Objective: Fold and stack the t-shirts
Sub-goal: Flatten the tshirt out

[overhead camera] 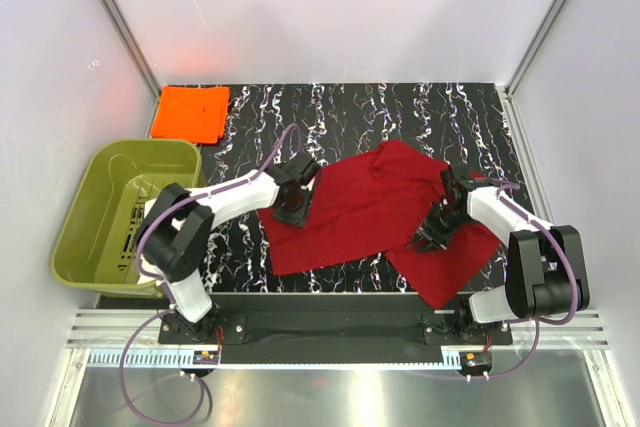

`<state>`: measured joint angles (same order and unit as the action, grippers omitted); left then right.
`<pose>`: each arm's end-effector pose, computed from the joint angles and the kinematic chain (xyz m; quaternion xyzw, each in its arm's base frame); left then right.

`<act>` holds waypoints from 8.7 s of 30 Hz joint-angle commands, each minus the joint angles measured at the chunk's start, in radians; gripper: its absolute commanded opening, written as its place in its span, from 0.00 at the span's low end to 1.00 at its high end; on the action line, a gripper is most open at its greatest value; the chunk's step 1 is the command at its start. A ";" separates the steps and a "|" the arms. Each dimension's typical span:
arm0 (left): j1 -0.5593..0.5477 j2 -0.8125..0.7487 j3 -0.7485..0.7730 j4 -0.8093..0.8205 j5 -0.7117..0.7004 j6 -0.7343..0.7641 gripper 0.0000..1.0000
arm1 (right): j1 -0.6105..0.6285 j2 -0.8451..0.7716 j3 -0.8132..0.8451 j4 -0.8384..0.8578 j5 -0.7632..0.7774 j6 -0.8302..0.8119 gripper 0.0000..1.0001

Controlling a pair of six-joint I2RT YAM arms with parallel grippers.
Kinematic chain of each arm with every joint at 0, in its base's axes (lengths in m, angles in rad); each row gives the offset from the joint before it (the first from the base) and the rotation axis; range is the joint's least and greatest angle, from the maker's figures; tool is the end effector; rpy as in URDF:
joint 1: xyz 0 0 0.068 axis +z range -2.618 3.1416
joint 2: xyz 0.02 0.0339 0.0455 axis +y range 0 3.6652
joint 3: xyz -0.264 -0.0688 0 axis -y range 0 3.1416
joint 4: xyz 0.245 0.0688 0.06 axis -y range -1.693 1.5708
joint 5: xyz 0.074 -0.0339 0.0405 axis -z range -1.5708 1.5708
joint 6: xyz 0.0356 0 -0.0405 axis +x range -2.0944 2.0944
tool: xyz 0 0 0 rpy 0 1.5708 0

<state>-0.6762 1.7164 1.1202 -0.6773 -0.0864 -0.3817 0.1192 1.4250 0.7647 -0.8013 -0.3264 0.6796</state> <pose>0.2568 -0.2021 0.1821 0.1386 0.9783 -0.0378 0.1493 0.2207 0.0379 0.1647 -0.2639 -0.9493 -0.1704 0.0135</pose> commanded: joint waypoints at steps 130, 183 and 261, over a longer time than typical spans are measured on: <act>0.382 -0.089 0.315 -0.158 -0.035 0.009 0.69 | 0.145 0.250 0.553 -0.265 0.221 -0.173 0.00; 0.501 0.232 0.267 0.125 0.131 0.000 0.21 | 0.149 0.153 0.381 -0.202 0.101 -0.143 0.00; 0.283 -0.589 -0.126 -0.182 0.068 -0.089 0.00 | 0.323 -0.118 -0.134 0.172 -0.010 0.344 0.40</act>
<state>-0.3824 1.1519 0.9848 -0.8577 -0.0296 -0.4690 0.4297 1.2980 0.6109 -0.7517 -0.2989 0.9504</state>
